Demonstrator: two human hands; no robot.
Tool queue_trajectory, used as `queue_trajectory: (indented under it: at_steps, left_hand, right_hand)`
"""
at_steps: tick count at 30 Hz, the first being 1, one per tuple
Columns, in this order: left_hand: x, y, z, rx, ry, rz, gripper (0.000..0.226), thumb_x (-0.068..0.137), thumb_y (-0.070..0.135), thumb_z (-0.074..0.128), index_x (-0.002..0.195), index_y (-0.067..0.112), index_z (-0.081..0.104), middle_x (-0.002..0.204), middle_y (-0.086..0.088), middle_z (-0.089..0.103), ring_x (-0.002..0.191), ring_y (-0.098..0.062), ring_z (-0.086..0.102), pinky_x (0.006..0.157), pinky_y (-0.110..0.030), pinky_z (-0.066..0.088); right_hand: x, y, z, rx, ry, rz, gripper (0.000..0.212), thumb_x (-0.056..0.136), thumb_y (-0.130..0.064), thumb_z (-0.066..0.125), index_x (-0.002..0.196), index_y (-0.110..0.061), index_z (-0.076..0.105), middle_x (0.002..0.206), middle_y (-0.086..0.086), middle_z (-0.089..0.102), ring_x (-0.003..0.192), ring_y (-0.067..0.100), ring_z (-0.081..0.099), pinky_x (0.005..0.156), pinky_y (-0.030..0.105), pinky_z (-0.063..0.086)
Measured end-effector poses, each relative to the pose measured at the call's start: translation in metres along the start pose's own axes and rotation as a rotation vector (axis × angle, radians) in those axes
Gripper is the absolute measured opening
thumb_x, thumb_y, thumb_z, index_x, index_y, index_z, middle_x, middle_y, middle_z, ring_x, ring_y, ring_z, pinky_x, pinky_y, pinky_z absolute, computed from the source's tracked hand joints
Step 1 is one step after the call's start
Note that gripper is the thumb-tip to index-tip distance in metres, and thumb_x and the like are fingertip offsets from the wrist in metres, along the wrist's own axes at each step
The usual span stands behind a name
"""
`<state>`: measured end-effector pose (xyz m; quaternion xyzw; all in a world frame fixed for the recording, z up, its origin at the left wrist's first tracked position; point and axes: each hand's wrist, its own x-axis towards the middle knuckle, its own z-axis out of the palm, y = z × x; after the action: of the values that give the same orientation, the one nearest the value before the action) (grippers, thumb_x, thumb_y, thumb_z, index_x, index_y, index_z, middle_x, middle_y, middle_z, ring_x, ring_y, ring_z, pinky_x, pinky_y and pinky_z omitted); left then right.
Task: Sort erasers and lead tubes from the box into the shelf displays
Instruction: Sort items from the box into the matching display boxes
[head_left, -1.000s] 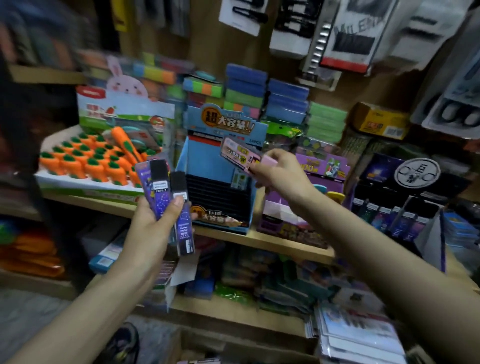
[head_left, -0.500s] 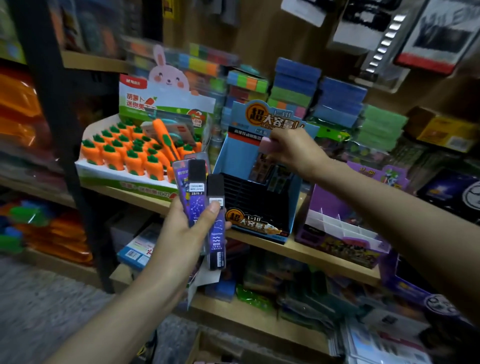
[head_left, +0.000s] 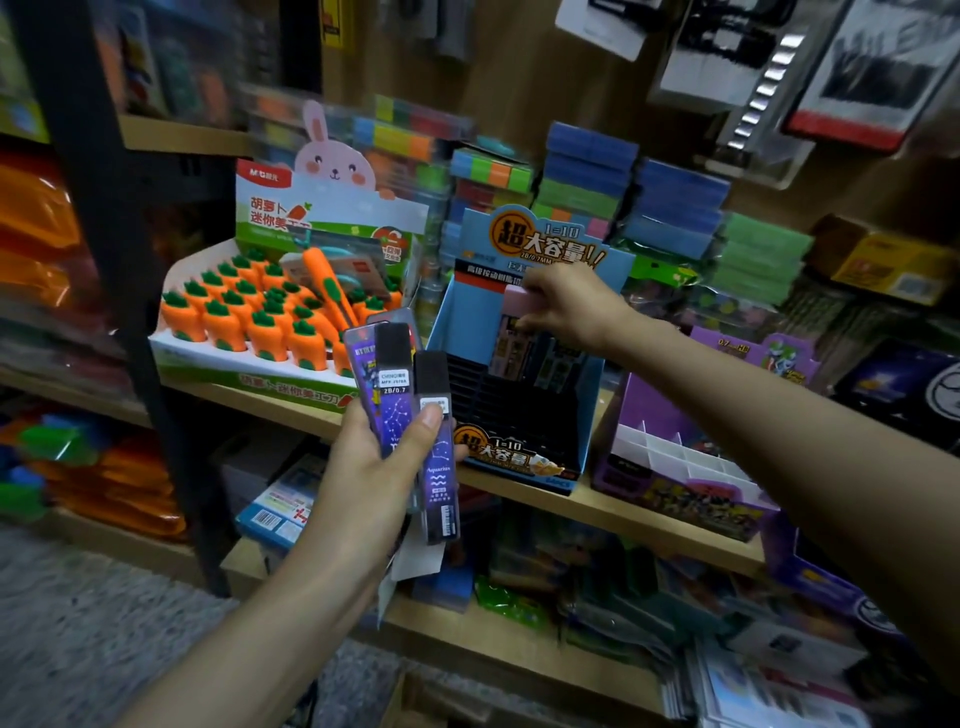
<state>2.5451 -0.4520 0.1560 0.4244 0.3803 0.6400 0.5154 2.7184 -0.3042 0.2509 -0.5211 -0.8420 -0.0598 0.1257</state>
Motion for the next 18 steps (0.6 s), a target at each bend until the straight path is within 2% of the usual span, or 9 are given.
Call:
queue_trajectory:
  at_steps: [2, 3, 7, 10, 13, 15, 17, 18]
  left_hand:
    - [0.0, -0.001, -0.001, -0.003, -0.003, 0.001, 0.021, 0.088, 0.02, 0.057, 0.108, 0.027, 0.055, 0.088, 0.005, 0.074, 0.077, -0.014, 0.072, 0.055, -0.018, 0.053]
    - [0.0, -0.001, -0.001, -0.003, -0.008, 0.006, 0.022, 0.087, 0.022, 0.057, 0.108, 0.028, 0.055, 0.088, 0.005, 0.074, 0.077, -0.014, 0.072, 0.055, -0.019, 0.053]
    - [-0.002, -0.001, -0.002, -0.003, -0.032, 0.017, 0.035, 0.077, 0.032, 0.059, 0.111, 0.027, 0.054, 0.091, 0.008, 0.073, 0.08, -0.014, 0.072, 0.057, -0.019, 0.054]
    - [-0.001, -0.002, 0.0, -0.012, -0.032, 0.01, 0.031, 0.08, 0.03, 0.059, 0.11, 0.028, 0.054, 0.092, 0.006, 0.073, 0.08, -0.015, 0.072, 0.057, -0.021, 0.055]
    - [-0.001, -0.004, 0.006, -0.024, -0.027, 0.0, 0.026, 0.082, 0.027, 0.059, 0.108, 0.03, 0.055, 0.092, 0.004, 0.074, 0.079, -0.015, 0.072, 0.057, -0.023, 0.055]
    - [-0.001, -0.005, 0.011, -0.036, -0.033, -0.013, 0.025, 0.085, 0.025, 0.058, 0.109, 0.031, 0.054, 0.089, 0.006, 0.074, 0.078, -0.015, 0.072, 0.056, -0.022, 0.055]
    - [-0.002, -0.007, 0.019, -0.046, -0.054, -0.026, 0.024, 0.087, 0.022, 0.057, 0.109, 0.03, 0.054, 0.084, 0.008, 0.074, 0.076, -0.014, 0.072, 0.055, -0.021, 0.054]
    - [-0.003, -0.009, 0.024, -0.05, -0.069, -0.036, 0.023, 0.088, 0.019, 0.057, 0.109, 0.029, 0.054, 0.082, 0.007, 0.074, 0.074, -0.014, 0.072, 0.055, -0.021, 0.054]
  right_hand:
    - [-0.003, 0.0, 0.006, -0.061, 0.039, 0.004, 0.028, 0.086, -0.016, 0.065, 0.106, -0.003, 0.049, 0.1, 0.019, 0.061, 0.09, 0.034, 0.055, 0.066, 0.036, 0.04]
    - [-0.006, -0.001, 0.01, -0.128, 0.083, -0.015, 0.031, 0.086, -0.015, 0.063, 0.109, -0.003, 0.045, 0.102, 0.019, 0.059, 0.092, 0.036, 0.054, 0.065, 0.038, 0.04]
    - [-0.012, -0.002, 0.022, -0.434, 0.287, -0.132, 0.018, 0.089, -0.012, 0.053, 0.101, 0.001, 0.054, 0.105, 0.018, 0.052, 0.098, 0.034, 0.047, 0.073, 0.039, 0.03]
    - [-0.015, -0.002, 0.026, -0.47, 0.274, -0.113, 0.02, 0.094, -0.014, 0.043, 0.104, -0.002, 0.056, 0.108, 0.014, 0.052, 0.101, 0.03, 0.044, 0.079, 0.036, 0.028]
    - [-0.028, -0.006, 0.025, -0.447, 0.256, -0.095, 0.036, 0.095, -0.019, 0.042, 0.13, -0.009, 0.045, 0.121, 0.011, 0.049, 0.111, 0.03, 0.041, 0.089, 0.035, 0.028]
    - [-0.051, -0.017, 0.019, -0.239, 0.27, -0.034, 0.041, 0.094, -0.021, 0.047, 0.134, -0.011, 0.043, 0.123, 0.009, 0.05, 0.114, 0.027, 0.041, 0.092, 0.034, 0.03]
    - [-0.081, -0.033, 0.013, 0.23, 0.288, 0.08, 0.025, 0.095, -0.026, 0.049, 0.113, -0.012, 0.06, 0.11, 0.007, 0.058, 0.106, 0.021, 0.048, 0.087, 0.032, 0.036]
    - [-0.098, -0.04, 0.009, 0.5, 0.245, 0.142, 0.022, 0.095, -0.029, 0.05, 0.101, -0.013, 0.065, 0.1, 0.004, 0.063, 0.099, 0.015, 0.054, 0.082, 0.029, 0.041]
